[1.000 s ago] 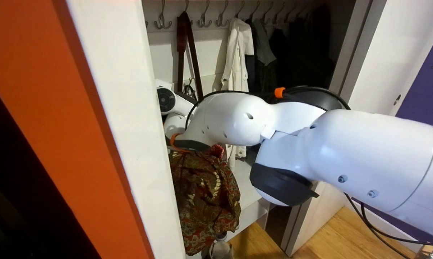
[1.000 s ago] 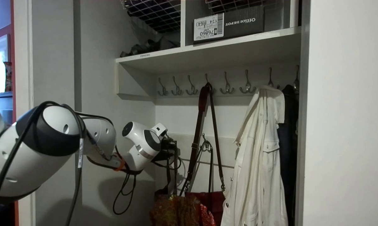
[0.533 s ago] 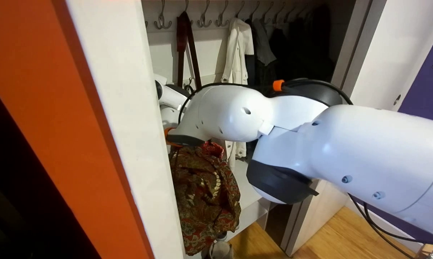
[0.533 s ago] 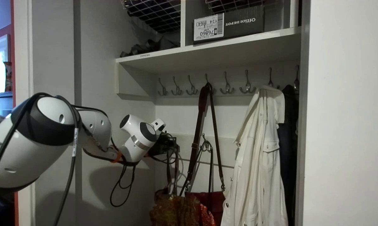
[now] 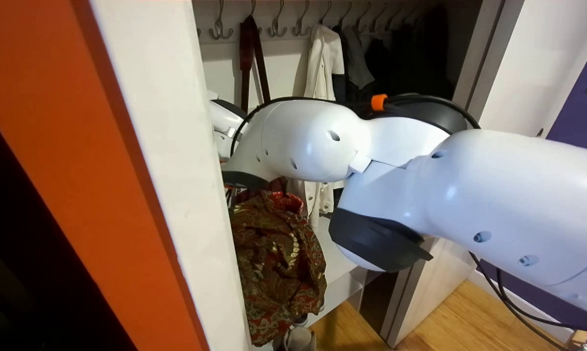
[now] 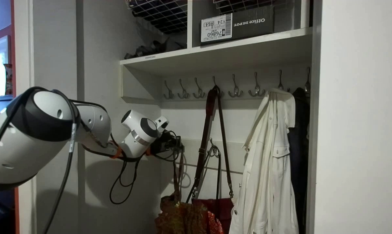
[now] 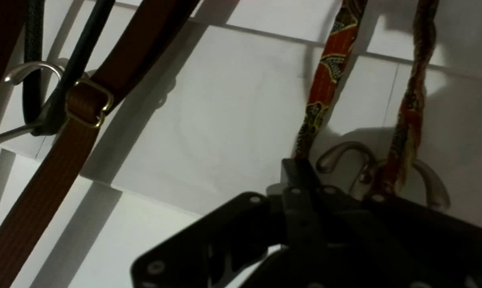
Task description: Hang the brown bag on the hook
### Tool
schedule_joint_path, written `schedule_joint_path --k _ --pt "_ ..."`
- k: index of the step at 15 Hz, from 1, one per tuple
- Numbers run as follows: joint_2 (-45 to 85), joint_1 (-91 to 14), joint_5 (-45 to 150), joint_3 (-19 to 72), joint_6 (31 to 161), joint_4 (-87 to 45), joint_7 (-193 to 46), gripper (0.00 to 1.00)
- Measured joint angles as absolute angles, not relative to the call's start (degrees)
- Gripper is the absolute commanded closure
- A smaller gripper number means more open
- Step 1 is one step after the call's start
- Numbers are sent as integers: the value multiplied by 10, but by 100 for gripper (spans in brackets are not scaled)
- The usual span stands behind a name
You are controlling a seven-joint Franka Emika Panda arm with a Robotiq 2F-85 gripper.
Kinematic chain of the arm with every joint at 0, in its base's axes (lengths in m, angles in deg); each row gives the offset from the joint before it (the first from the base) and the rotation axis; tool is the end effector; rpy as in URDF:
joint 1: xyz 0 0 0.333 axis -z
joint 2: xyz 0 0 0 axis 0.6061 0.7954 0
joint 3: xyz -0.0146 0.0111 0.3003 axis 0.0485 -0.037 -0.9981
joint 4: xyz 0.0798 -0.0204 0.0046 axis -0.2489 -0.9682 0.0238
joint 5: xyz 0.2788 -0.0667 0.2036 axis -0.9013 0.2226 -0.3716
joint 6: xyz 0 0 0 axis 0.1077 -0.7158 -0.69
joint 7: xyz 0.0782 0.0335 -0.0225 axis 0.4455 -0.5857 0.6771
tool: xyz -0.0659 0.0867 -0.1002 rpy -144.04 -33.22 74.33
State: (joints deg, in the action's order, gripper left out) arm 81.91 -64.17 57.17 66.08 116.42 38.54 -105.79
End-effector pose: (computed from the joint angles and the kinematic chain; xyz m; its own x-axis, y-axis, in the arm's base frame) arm 0.8083 0.1983 0.2909 0.5168 0.2201 0.8274 -0.1181 -0.9388 0.3235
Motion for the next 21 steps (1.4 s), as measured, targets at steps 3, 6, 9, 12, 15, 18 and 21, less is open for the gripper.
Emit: schedule_joint_path --k 3,6,9,12,15,18,21 --pt "800 -651 572 649 1109 383 -1040 100" --pt "783 -659 572 645 1072 377 -1027 100" --pt "768 -666 573 645 1053 366 -1015 100" --pt "754 -676 573 645 1049 348 -1006 100" --pt "736 -684 572 639 1057 328 -993 100" --pt "722 -693 574 638 1070 301 -978 100" --pt "703 -707 578 641 1091 262 -963 100"
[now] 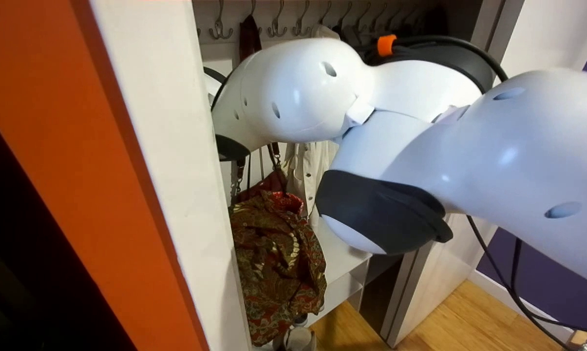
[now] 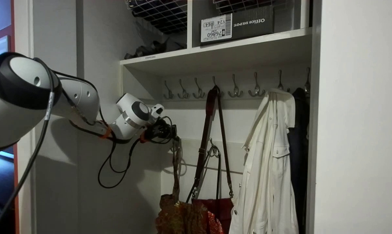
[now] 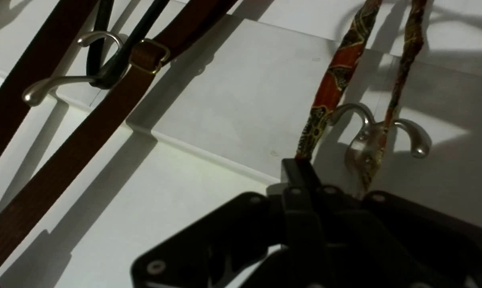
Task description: Hang the brown bag on the hook
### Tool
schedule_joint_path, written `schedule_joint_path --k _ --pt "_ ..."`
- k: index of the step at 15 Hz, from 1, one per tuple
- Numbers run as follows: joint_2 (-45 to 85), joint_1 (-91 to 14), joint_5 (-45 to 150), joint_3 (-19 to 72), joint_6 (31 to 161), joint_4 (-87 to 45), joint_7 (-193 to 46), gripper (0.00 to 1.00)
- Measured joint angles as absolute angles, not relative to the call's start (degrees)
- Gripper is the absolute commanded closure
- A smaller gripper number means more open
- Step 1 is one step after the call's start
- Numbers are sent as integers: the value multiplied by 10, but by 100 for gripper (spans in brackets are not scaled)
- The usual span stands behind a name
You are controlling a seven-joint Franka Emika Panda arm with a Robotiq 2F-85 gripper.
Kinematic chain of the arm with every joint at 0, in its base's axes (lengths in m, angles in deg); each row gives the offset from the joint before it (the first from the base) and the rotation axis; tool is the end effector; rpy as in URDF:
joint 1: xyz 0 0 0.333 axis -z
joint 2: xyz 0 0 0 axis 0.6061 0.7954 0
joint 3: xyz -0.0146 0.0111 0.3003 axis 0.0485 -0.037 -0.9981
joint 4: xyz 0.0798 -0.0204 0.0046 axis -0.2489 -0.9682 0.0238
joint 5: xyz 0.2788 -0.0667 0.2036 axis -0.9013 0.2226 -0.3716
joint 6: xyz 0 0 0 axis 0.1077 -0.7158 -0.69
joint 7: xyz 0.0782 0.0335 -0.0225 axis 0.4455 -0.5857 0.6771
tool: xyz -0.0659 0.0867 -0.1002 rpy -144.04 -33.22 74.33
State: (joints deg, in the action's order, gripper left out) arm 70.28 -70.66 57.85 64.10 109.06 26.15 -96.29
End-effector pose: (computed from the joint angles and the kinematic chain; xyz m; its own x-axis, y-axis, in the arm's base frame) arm 0.7907 0.2098 0.3444 0.6260 0.2746 0.7299 -0.0907 -0.9040 0.4178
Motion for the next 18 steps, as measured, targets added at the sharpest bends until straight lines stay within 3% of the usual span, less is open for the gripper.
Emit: schedule_joint_path --k 18 --pt "466 -803 664 647 1309 -117 -837 100"
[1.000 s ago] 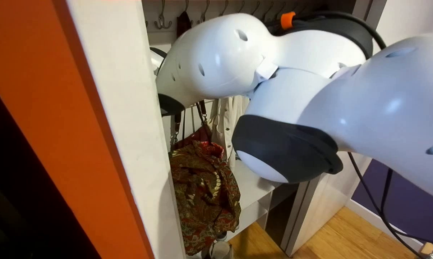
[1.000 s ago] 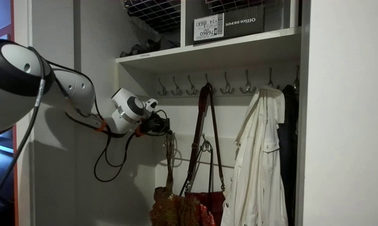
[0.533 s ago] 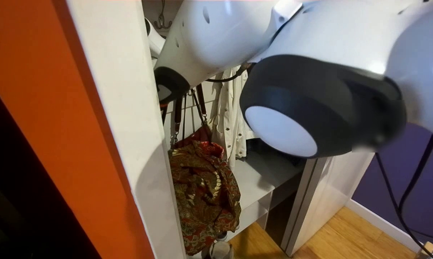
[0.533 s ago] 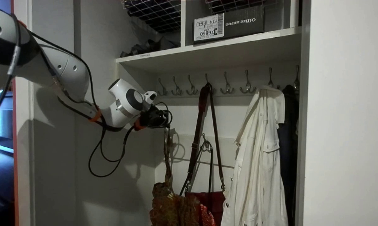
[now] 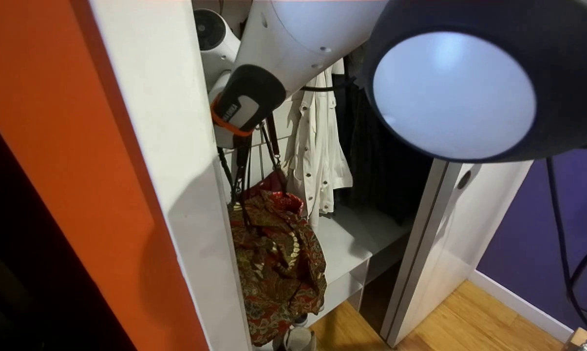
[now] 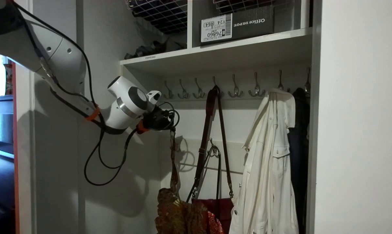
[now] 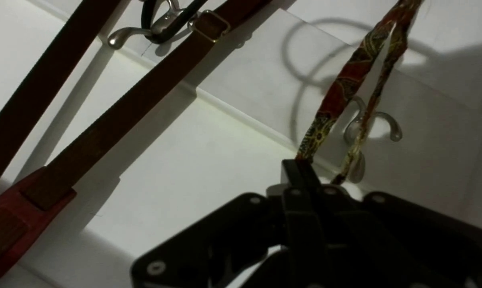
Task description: Hang the brown bag on the hook
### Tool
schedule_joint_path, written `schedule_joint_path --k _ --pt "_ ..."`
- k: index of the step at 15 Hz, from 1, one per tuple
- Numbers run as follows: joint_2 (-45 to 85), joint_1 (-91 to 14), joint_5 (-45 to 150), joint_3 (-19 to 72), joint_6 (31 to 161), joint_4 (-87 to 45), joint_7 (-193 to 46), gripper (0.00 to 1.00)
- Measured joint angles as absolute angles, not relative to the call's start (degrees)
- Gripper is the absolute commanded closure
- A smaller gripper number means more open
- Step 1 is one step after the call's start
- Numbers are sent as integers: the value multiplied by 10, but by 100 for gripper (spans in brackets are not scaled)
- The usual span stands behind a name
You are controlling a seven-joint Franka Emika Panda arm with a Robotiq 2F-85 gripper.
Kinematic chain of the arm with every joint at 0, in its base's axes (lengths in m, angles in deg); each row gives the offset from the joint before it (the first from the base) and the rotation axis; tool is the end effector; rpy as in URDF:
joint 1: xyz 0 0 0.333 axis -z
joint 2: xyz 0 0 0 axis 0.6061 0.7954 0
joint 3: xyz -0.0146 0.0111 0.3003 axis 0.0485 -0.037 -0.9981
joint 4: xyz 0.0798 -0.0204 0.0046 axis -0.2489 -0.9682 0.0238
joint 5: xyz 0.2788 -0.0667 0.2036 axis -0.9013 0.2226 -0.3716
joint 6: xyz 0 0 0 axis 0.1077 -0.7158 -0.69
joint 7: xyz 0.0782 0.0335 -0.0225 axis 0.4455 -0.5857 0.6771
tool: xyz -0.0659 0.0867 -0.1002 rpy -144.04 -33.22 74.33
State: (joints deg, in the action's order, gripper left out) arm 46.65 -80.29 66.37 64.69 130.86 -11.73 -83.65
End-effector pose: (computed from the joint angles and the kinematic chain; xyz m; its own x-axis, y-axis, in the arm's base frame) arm 0.7293 0.1819 0.4006 0.5473 0.4802 0.6855 0.1223 -0.8561 0.5021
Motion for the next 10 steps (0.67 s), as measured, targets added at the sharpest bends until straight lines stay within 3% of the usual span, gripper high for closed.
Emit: schedule_joint_path --k 5,10 --pt "465 -806 673 655 1316 -119 -839 100" --pt "467 -839 685 730 1358 -120 -854 100"
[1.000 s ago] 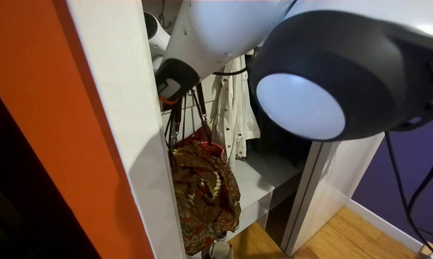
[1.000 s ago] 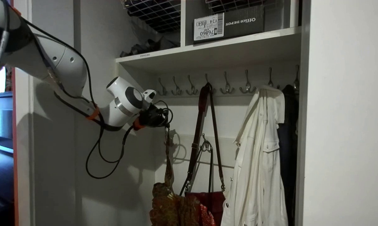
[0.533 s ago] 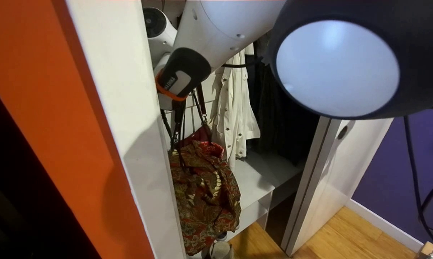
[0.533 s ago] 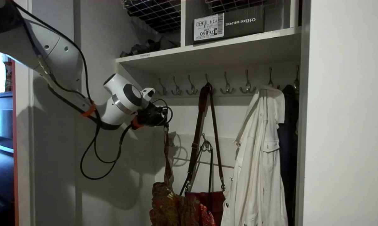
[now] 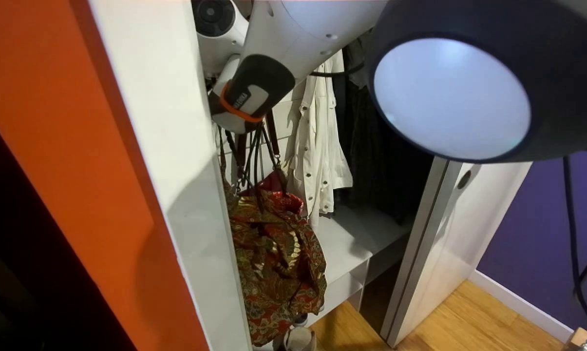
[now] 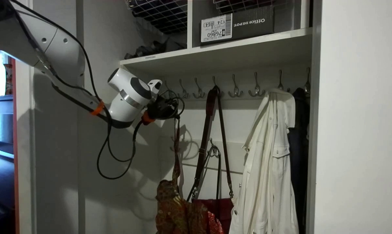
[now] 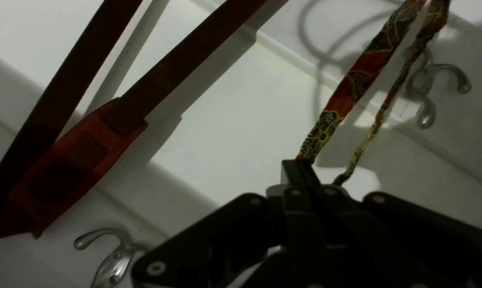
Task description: Hang the brown bag on the hook
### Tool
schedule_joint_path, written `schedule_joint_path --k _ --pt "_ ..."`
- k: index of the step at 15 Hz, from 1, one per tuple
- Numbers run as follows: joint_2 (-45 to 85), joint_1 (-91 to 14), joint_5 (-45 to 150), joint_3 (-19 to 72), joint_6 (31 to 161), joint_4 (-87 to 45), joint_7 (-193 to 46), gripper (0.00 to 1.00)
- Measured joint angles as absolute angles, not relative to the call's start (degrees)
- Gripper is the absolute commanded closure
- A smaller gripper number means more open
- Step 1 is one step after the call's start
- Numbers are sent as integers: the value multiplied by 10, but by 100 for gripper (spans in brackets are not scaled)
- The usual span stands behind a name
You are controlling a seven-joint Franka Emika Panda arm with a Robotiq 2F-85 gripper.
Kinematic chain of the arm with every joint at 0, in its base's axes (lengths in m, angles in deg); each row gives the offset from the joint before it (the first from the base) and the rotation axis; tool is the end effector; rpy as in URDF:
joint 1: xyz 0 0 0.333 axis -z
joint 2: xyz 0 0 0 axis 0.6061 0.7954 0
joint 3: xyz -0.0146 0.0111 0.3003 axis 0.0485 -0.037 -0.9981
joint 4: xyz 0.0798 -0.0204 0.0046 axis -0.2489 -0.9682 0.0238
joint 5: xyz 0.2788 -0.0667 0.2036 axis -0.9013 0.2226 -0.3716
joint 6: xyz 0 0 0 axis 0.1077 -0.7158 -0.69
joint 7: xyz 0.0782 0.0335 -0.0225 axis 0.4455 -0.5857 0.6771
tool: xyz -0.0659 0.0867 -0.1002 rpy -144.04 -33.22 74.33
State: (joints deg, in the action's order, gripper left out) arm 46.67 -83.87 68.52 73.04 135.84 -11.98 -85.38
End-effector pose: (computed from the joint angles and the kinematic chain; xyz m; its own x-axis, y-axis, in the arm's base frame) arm 0.7290 0.1676 0.4459 0.4501 0.5303 0.7185 0.0681 -0.8226 0.5645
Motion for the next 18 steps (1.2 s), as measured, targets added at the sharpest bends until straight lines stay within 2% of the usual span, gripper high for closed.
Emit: schedule_joint_path --k 6,18 --pt "484 -897 681 843 1397 -126 -859 98" --pt "492 -895 666 870 1428 -123 -838 100"
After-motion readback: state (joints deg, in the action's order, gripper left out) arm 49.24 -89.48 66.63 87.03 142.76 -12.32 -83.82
